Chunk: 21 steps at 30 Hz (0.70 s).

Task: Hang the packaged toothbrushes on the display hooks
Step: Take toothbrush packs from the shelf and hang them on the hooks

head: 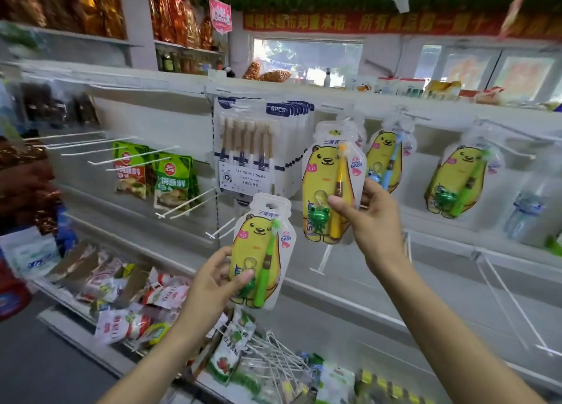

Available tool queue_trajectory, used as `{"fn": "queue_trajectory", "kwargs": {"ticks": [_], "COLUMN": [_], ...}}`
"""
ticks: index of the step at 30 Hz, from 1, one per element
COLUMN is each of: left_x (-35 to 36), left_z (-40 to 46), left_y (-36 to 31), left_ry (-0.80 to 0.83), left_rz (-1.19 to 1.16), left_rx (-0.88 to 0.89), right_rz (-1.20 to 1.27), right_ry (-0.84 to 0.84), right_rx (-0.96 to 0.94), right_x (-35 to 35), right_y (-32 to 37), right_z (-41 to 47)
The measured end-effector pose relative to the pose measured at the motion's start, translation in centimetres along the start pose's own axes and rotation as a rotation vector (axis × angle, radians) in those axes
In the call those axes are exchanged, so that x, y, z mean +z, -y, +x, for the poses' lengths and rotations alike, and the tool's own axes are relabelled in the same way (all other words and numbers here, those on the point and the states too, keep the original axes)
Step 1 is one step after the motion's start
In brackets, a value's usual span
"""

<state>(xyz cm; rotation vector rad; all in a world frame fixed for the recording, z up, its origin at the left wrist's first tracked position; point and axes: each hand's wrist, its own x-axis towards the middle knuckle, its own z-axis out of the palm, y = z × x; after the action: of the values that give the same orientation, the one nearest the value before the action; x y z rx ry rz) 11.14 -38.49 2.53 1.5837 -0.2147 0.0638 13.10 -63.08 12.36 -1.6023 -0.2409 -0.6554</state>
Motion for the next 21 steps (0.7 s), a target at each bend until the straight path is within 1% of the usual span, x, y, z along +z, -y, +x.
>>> {"fn": "queue_trajectory", "kwargs": {"ticks": [11, 21], "left_x": [-2.4, -1.8], "left_z": [1.5, 2.6], "left_y": [0.1, -0.4], "left_ry": [0.050, 0.045], "left_rz": [-0.062, -0.143], "left_rx": [-0.008, 0.001], "right_rz": [-0.013, -0.023], "right_ry": [-0.094, -0.162], "right_rx": [0.043, 0.086], "right_x": [2.6, 1.8], "right_y": [-1.7, -5.4], "right_z": [2.9, 7.9]}}
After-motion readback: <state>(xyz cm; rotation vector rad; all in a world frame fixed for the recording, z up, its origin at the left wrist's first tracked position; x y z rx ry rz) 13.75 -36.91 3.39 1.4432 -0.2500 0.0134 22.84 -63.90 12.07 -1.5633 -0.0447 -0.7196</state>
